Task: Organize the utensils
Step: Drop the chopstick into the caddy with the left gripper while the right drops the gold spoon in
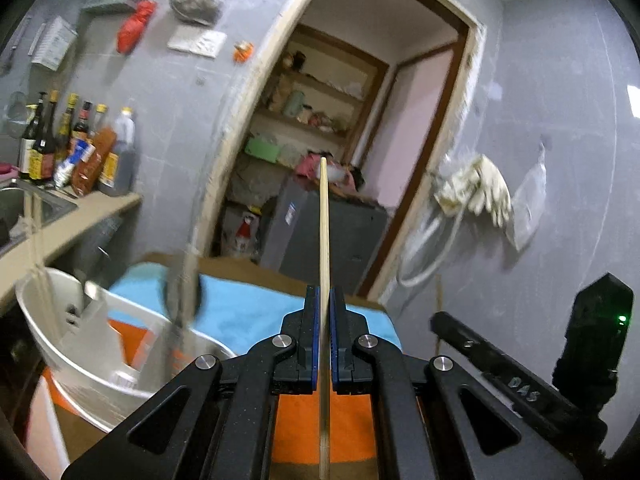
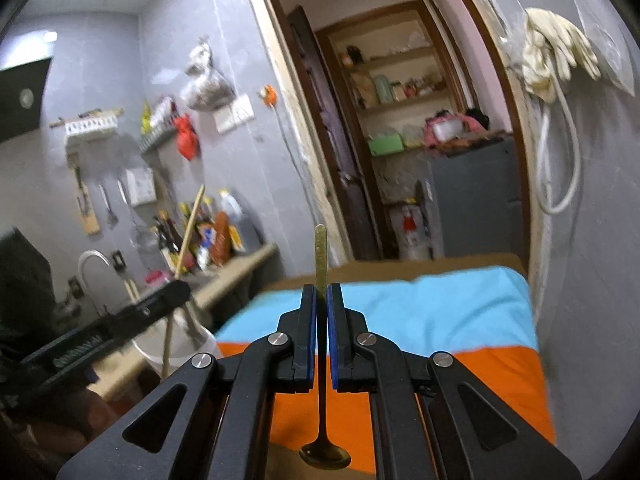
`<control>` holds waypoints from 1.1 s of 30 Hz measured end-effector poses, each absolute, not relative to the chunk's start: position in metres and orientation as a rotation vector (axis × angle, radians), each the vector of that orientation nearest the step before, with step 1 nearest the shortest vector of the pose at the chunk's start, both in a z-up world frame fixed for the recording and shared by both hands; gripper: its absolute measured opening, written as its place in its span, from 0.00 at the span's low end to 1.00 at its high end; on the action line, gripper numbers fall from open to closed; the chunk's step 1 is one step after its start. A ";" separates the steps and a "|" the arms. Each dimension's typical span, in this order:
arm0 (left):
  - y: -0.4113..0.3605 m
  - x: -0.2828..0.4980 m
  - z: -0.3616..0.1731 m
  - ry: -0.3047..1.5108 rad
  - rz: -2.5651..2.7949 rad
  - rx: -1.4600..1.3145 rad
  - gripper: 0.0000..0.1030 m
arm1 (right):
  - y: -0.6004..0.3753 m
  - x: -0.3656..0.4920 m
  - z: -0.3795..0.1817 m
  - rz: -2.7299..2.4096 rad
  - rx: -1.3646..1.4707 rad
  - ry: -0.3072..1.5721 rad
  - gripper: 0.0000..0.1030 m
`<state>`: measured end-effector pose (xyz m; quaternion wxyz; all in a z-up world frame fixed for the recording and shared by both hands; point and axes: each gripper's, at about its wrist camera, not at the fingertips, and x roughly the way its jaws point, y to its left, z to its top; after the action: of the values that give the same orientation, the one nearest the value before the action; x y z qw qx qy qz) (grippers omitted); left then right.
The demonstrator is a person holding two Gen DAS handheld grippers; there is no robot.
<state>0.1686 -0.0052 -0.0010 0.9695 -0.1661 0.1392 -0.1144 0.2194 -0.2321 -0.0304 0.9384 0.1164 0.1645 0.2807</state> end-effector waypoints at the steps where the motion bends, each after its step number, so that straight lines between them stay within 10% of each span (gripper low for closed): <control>1: 0.006 0.168 0.004 0.264 -0.221 -0.348 0.02 | -0.226 0.219 -0.024 0.590 0.248 0.315 0.03; 15: 0.174 0.182 0.009 0.125 -0.116 -0.550 0.02 | -0.139 0.227 0.009 0.753 0.386 0.160 0.03; 33: 0.165 0.187 -0.044 0.080 -0.077 -0.378 0.02 | -0.090 0.233 -0.044 0.742 0.278 0.254 0.03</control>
<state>0.1867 0.1650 -0.0436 0.9807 -0.1877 0.0399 -0.0381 0.2334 -0.0898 -0.0437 0.9147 0.1351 0.1235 0.3603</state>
